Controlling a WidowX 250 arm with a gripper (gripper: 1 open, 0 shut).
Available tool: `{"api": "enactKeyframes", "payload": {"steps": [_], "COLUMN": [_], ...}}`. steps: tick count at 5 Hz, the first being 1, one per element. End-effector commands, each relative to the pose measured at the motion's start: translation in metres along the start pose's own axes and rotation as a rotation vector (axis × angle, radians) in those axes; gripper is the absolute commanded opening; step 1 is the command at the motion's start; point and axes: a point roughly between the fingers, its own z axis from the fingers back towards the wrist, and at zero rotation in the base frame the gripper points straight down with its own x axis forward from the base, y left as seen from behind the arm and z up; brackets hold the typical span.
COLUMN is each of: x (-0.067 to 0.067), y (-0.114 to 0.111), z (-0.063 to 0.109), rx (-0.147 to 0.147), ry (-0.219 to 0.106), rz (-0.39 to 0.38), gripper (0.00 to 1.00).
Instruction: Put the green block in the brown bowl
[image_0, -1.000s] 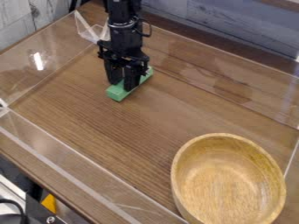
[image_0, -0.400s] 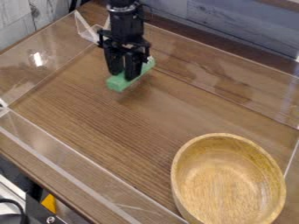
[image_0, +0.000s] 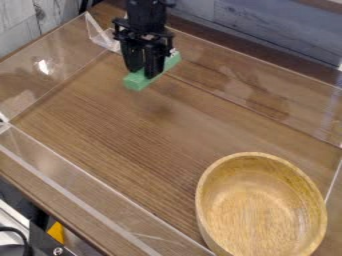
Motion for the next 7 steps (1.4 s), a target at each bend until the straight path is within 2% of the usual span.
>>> {"api": "enactKeyframes", "payload": {"steps": [1, 3, 7], "x": [0.0079, 0.0104, 0.0145], "y": [-0.0074, -0.0082, -0.0103], "z": [0.0419, 0.0481, 0.0392], "rx": [0.038, 0.038, 0.056], "ry": [-0.105, -0.103, -0.07], "rz": [-0.059, -0.111, -0.18], "gripper": [0.0, 0.0, 0.0]}}
